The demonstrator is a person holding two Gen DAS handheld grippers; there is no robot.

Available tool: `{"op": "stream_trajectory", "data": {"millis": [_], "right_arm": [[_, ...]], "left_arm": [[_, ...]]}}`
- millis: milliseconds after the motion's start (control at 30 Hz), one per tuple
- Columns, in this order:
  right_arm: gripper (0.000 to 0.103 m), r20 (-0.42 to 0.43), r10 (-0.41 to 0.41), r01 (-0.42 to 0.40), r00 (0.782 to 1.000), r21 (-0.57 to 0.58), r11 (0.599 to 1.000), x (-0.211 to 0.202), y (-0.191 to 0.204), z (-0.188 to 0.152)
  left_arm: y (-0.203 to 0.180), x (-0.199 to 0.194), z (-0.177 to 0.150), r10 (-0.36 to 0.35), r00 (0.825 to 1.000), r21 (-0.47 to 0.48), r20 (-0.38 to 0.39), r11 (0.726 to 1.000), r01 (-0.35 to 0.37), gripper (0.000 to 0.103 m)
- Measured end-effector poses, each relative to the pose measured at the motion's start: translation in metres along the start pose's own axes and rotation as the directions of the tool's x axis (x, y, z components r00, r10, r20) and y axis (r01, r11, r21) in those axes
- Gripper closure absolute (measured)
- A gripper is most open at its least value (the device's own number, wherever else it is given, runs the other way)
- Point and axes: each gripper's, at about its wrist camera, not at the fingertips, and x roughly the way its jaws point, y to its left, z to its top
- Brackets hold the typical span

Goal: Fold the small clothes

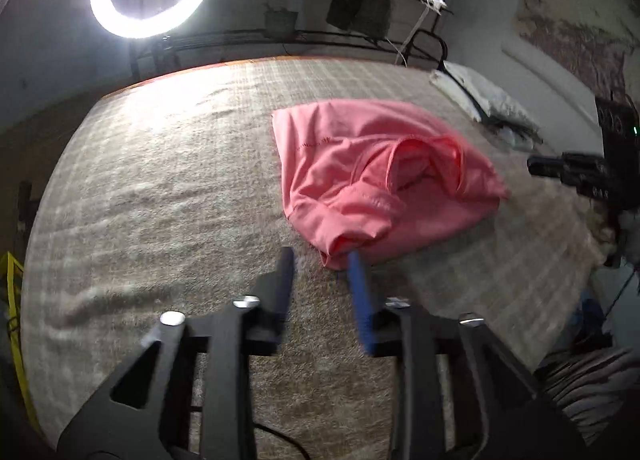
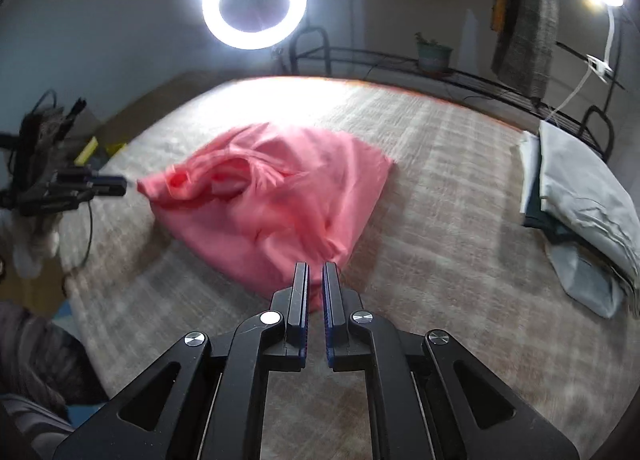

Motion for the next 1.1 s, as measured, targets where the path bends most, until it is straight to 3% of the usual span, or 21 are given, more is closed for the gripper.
{"op": "stream_trajectory", "data": {"millis": [100, 133, 200, 267, 333, 400, 467, 500, 533, 567, 600, 633, 733, 900, 1000, 1100], "right_arm": [[0.068, 0.057, 0.059, -0.06, 0.997, 0.017, 0.998, -0.009, 0.01, 0.011], [0.06, 0.071, 0.073, -0.074, 0.995, 0.007, 0.997, -0.009, 0.016, 0.015], [0.059, 0.059, 0.088, -0.086, 0.994, -0.034, 0.996, -0.002, 0.033, 0.017], [0.059, 0.026, 0.08, -0.078, 0.996, -0.087, 0.993, 0.01, 0.047, 0.016], [0.059, -0.011, 0.056, -0.057, 0.998, -0.131, 0.99, 0.027, 0.06, 0.013], [0.059, -0.038, 0.02, -0.025, 0.999, -0.146, 0.989, 0.041, 0.069, 0.007], [0.059, -0.05, -0.016, 0.008, 0.999, -0.157, 0.987, 0.052, 0.072, 0.003], [0.059, -0.058, -0.032, 0.022, 0.998, -0.166, 0.986, 0.058, 0.073, 0.004], [0.062, -0.067, -0.053, 0.041, 0.996, -0.179, 0.983, 0.064, 0.073, 0.005], [0.083, -0.071, -0.071, 0.057, 0.995, -0.19, 0.98, 0.068, 0.072, 0.003], [0.096, -0.083, -0.099, 0.08, 0.992, -0.206, 0.975, 0.074, 0.071, 0.004], [0.103, -0.094, -0.117, 0.096, 0.989, -0.209, 0.973, 0.076, 0.07, 0.003], [0.103, -0.072, -0.128, 0.109, 0.989, -0.225, 0.968, 0.067, 0.064, 0.003], [0.103, 0.023, -0.044, 0.048, 0.999, -0.231, 0.972, 0.011, 0.057, -0.007], [0.103, 0.005, -0.076, 0.075, 0.997, -0.275, 0.959, 0.004, 0.055, -0.019], [0.103, -0.025, -0.117, 0.104, 0.993, -0.301, 0.948, 0.005, 0.053, -0.032]], "left_arm": [[0.007, 0.007, 0.009, -0.06, 0.998, -0.106, -0.023, 0.993, 0.057, 0.06], [0.009, 0.013, 0.01, -0.094, 0.995, -0.166, -0.047, 0.983, 0.085, 0.052], [0.018, 0.023, 0.006, -0.161, 0.985, -0.275, -0.064, 0.951, 0.138, 0.045], [0.027, 0.03, -0.003, -0.219, 0.974, -0.386, -0.063, 0.905, 0.178, 0.045], [0.035, 0.042, -0.007, -0.267, 0.962, -0.499, -0.05, 0.842, 0.208, 0.045], [0.038, 0.051, -0.007, -0.278, 0.96, -0.55, -0.044, 0.808, 0.209, 0.045], [0.038, 0.059, -0.007, -0.253, 0.965, -0.563, -0.068, 0.808, 0.173, 0.047], [0.038, 0.062, -0.008, -0.25, 0.966, -0.567, -0.068, 0.806, 0.169, 0.053], [0.04, 0.063, -0.008, -0.246, 0.967, -0.575, -0.071, 0.802, 0.162, 0.075], [0.04, 0.065, -0.008, -0.245, 0.966, -0.578, -0.077, 0.801, 0.157, 0.094], [0.041, 0.066, -0.007, -0.233, 0.969, -0.578, -0.089, 0.804, 0.14, 0.097], [0.042, 0.065, -0.007, -0.222, 0.971, -0.574, -0.091, 0.809, 0.131, 0.098], [0.042, 0.055, -0.006, -0.21, 0.974, -0.541, -0.082, 0.831, 0.133, 0.1], [0.044, 0.039, -0.014, -0.18, 0.978, -0.462, -0.104, 0.88, 0.112, 0.101], [0.052, 0.045, -0.023, -0.178, 0.974, -0.473, -0.142, 0.876, 0.091, 0.101], [0.058, 0.038, -0.028, -0.164, 0.979, -0.477, -0.122, 0.875, 0.087, 0.101]]}}
